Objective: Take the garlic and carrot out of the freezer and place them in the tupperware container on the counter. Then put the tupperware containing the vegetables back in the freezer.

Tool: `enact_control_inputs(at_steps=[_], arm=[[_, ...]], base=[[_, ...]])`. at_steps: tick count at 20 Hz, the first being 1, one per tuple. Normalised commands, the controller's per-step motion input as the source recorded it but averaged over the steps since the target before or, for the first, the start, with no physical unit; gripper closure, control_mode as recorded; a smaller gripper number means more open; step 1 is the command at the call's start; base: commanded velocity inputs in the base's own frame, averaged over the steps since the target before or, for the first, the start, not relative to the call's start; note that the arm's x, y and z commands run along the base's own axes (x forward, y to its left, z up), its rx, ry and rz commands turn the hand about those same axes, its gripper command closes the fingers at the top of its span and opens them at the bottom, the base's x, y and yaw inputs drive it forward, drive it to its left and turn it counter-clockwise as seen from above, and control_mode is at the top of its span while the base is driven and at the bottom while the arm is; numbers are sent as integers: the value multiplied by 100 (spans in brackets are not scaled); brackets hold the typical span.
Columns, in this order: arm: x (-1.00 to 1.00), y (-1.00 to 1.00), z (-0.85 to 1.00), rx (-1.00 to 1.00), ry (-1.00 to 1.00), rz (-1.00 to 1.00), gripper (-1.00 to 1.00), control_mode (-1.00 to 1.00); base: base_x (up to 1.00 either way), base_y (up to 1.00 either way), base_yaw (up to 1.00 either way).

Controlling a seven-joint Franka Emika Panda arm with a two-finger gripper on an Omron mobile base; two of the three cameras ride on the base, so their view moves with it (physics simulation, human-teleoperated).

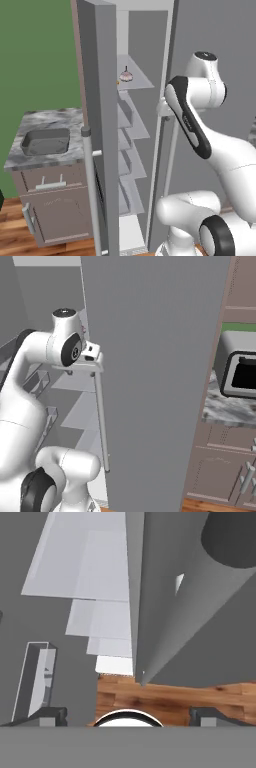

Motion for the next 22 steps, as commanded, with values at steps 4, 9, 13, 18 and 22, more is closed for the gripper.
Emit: enact_control_inputs(at_steps=[4,9,13,18,22], arm=[[-39,0,36,0,-3,-1,-100,-100],[-44,0,25,0,0,-2,-100,-100],[-39,0,8,0,0,-5,-100,-100],[-46,0,1,0,0,-4,-100,-100],[-18,0,0,0,0,-2,-100,-100]], base=[[0,0,0],[0,0,0],[0,0,0],[0,0,0],[0,0,0]])
